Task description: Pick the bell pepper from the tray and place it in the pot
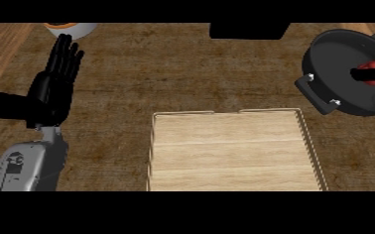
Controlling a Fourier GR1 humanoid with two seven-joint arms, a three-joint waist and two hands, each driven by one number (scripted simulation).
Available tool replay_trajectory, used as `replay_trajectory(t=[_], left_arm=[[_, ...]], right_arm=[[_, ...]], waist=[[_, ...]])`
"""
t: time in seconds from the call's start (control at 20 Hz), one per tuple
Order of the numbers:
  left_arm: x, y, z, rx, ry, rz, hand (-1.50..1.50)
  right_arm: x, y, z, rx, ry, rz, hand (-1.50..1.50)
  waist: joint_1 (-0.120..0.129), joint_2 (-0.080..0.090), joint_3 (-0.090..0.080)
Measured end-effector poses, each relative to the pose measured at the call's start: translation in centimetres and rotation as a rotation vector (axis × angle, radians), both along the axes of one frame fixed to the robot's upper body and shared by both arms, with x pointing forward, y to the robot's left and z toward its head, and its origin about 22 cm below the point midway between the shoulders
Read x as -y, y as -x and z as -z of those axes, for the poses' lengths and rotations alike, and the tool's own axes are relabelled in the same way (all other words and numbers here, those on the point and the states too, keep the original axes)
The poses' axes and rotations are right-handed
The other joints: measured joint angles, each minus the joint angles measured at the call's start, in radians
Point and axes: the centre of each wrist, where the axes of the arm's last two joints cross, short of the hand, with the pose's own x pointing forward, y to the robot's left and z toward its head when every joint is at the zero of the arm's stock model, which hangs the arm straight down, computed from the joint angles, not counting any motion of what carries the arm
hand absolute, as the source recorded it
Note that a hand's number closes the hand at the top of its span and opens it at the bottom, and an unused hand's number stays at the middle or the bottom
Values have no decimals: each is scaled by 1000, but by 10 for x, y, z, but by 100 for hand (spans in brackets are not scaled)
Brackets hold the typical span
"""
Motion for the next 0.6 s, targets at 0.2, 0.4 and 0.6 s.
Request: replay_trajectory(t=[0.2, 0.4, 0.6], left_arm=[[3, -4, -5, 2, 7, 3, 0], [2, 0, 5, 4, 8, 4, 0], [8, -3, 7, 3, 7, 1, 0]], right_arm=[[6, 4, 11, 13, -74, -81, -150], [4, 3, 14, 102, -68, -154, -150], [2, -4, 0, 265, -89, -175, -150]], waist=[[2, 1, 0], [0, 1, 0], [-4, -1, 0]])
